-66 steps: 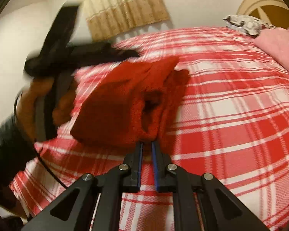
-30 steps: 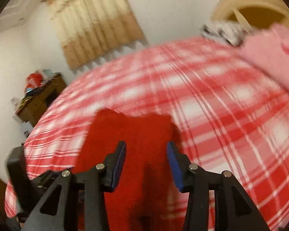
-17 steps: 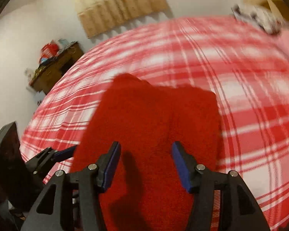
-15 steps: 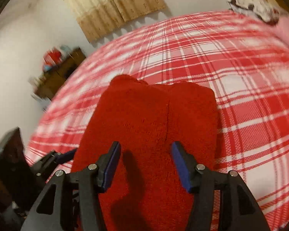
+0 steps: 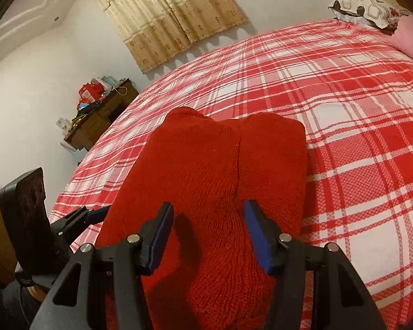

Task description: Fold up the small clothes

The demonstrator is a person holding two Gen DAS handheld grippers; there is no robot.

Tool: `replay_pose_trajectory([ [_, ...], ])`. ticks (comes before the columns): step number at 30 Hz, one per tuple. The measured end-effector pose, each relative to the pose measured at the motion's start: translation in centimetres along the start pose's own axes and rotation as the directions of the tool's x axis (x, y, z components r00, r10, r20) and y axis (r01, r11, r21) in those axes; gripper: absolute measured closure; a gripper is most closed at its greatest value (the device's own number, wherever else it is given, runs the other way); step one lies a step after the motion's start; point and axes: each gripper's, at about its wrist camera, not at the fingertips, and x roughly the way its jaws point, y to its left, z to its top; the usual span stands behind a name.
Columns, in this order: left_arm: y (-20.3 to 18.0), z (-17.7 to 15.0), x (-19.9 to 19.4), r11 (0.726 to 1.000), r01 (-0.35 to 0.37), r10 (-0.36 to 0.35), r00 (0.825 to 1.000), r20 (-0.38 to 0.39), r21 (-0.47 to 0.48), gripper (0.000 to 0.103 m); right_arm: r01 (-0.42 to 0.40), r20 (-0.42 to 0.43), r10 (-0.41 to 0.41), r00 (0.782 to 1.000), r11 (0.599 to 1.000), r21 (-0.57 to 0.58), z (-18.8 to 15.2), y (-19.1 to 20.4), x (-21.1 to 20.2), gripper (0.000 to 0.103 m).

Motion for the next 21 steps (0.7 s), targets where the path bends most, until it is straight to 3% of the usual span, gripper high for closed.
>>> replay_pose_trajectory([
  [7, 0.6, -0.2, 0.4, 0.998, 0.04, -0.04, 0.999, -0.011, -0.041, 0.0, 0.018, 0.008, -0.018, 1.0, 1.0, -0.003, 0.9, 0.2, -0.9, 0.047],
  [11, 0.7, -0.2, 0.6, 0.996, 0.063, -0.064, 0.998, -0.014, -0.056, 0.0, 0.023, 0.084, -0.025, 0.996, 0.999, 0.029, 1.5, -0.8, -2.7, 0.047],
  [13, 1.0, -0.2, 0.8, 0.994, 0.081, -0.083, 0.996, -0.019, -0.073, 0.0, 0.046, 0.115, -0.052, 0.992, 0.998, 0.053, 2.0, -1.5, -3.3, 0.039],
  [18, 1.4, -0.3, 1.1, 0.987, 0.118, -0.122, 0.992, -0.032, -0.109, 0.0, 0.047, 0.067, -0.054, 0.996, 0.995, 0.092, 2.8, -3.4, -2.2, 0.038],
  [21, 1.9, -0.2, 1.5, 0.978, 0.152, -0.16, 0.986, -0.049, -0.142, 0.0, 0.009, 0.022, -0.013, 1.0, 0.986, 0.166, 3.2, -5.4, -0.7, 0.038],
])
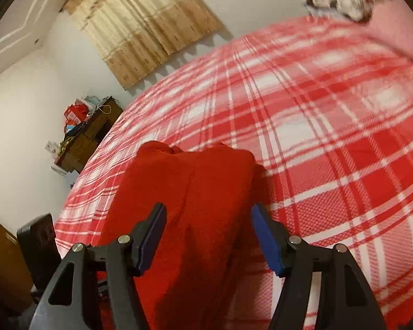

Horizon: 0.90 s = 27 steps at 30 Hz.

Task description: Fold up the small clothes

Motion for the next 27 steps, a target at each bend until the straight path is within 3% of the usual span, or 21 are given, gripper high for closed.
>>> replay_pose_trajectory([
  [4, 0.3, 0.2, 0.1, 1.0, 0.022, -0.022, 1.0, -0.005, -0.006, 0.0, -0.016, -0.046, 0.02, 0.999, 0.996, 0.087, 0.4, -2.0, 1.7, 0.038],
  [10, 0.2, 0.3, 0.4, 0.999, 0.048, -0.048, 0.999, 0.005, -0.009, 0.002, -0.029, -0.091, 0.035, 0.995, 0.997, 0.074, 0.5, -2.0, 3.7, 0.039],
  [11, 0.1, 0.4, 0.4, 0.998, 0.059, -0.059, 0.998, 0.007, -0.003, 0.006, -0.034, -0.095, 0.041, 0.995, 0.997, 0.074, 0.6, -2.0, 4.0, 0.044],
  [12, -0.1, 0.4, 0.4, 0.997, 0.082, -0.082, 0.997, 0.007, 0.006, 0.016, -0.048, -0.102, 0.055, 0.993, 0.997, 0.067, 0.7, -1.9, 4.4, 0.059],
  [13, -0.1, 0.4, 0.5, 0.996, 0.087, -0.087, 0.996, 0.007, 0.006, 0.018, -0.062, -0.113, 0.069, 0.991, 0.996, 0.064, 0.8, -1.7, 4.7, 0.062],
  [18, -0.6, 0.3, 0.0, 0.996, 0.082, -0.082, 0.996, 0.026, 0.024, 0.034, -0.062, -0.099, 0.066, 0.993, 0.997, 0.046, 0.6, -1.0, 5.4, 0.067],
  [20, -1.4, 0.1, -0.6, 0.997, 0.049, -0.053, 0.997, 0.052, 0.067, 0.049, -0.07, -0.087, 0.073, 0.994, 0.997, 0.031, 0.4, -0.6, 5.0, 0.072],
  [23, -2.5, -0.2, -1.5, 0.992, -0.017, 0.007, 0.997, 0.078, 0.122, 0.058, -0.075, -0.055, 0.075, 0.996, 0.997, 0.005, 0.3, 0.4, 4.1, 0.074],
  [27, -3.3, -0.6, -2.9, 0.984, -0.067, 0.052, 0.994, 0.094, 0.164, 0.062, -0.103, -0.009, 0.103, 0.995, 0.995, 0.007, 0.0, 1.5, 2.8, 0.075],
])
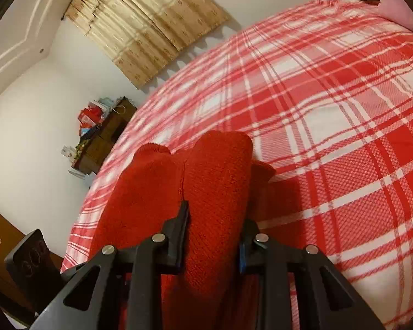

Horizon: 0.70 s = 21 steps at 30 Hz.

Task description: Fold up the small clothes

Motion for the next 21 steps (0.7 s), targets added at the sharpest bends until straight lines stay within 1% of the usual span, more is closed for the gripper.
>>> replay_pose_trajectory([
  [3, -0.1, -0.3, -1.4, 1.0, -0.021, 0.021, 1.0, 0.013, 0.018, 0.062, -0.016, 0.01, 0.016, 1.0, 1.0, -0.013, -0.3, 1.3, -0.6, 0.075],
  [5, 0.1, -0.7, -2.4, 1.0, -0.022, 0.022, 1.0, 0.021, 0.016, 0.062, -0.031, 0.01, 0.031, 0.999, 0.999, -0.019, -0.6, 2.4, -0.8, 0.075],
  [8, 0.8, -1.2, -3.5, 1.0, -0.03, 0.03, 0.999, 0.021, -0.005, 0.063, -0.039, -0.002, 0.039, 0.999, 0.999, -0.028, -1.1, 3.6, -0.6, 0.075],
  [13, 1.9, -2.6, -5.6, 0.998, -0.063, 0.064, 0.997, 0.034, -0.03, 0.063, -0.066, -0.025, 0.064, 0.998, 0.996, -0.053, -2.4, 6.0, 0.1, 0.075],
  [21, 4.7, -4.8, -9.2, 0.987, -0.126, 0.133, 0.99, 0.057, -0.102, 0.063, -0.143, -0.078, 0.136, 0.988, 0.985, -0.098, -4.5, 11.2, 2.4, 0.075],
])
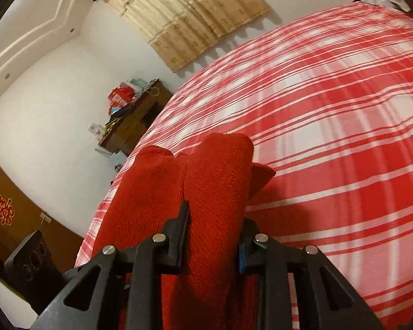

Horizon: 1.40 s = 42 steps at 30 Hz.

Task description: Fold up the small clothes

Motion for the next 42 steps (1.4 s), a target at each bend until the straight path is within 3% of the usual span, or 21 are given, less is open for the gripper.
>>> replay_pose_trajectory([
  [23, 6.8, -4.5, -6.2, 0.982, -0.136, 0.141, 0.99, 0.031, -0.131, 0.063, -0.163, -0.146, 0.148, 0.978, 0.982, -0.094, -3.6, 10.9, 8.8, 0.075],
  [42, 10.9, -8.1, -9.1, 0.95, -0.211, 0.225, 0.974, 0.038, -0.23, 0.063, -0.242, -0.261, 0.196, 0.945, 0.957, -0.157, -6.3, 17.9, 14.6, 0.075],
])
